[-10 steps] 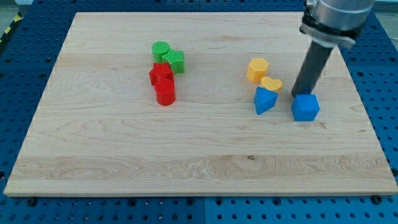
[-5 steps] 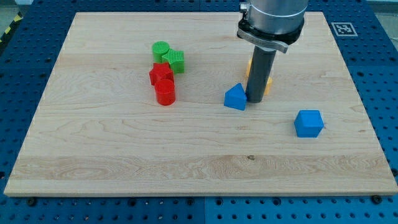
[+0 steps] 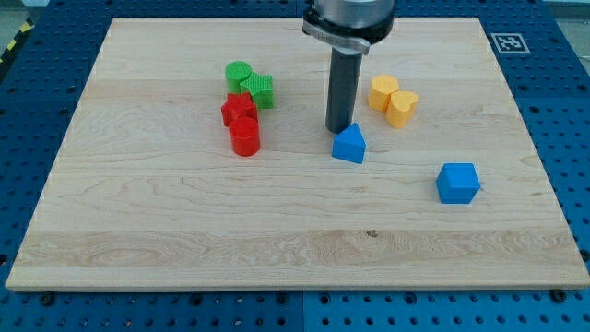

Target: Place the blue blocks at the bottom right side of the board

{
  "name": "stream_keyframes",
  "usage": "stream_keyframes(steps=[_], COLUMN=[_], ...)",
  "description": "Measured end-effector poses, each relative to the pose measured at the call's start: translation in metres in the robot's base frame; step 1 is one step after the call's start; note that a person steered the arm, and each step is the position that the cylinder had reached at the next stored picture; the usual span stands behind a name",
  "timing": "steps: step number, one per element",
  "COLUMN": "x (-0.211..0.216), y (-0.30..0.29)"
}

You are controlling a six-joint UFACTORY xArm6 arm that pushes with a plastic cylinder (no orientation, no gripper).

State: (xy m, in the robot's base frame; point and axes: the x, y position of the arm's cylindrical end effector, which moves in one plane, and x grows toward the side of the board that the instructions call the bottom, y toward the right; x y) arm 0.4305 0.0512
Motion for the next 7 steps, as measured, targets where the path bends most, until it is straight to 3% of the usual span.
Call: stream_keyframes(steps=[3, 5, 7], x=[0.052, 0.065, 0.083], y=[0.032, -0.03, 0.009])
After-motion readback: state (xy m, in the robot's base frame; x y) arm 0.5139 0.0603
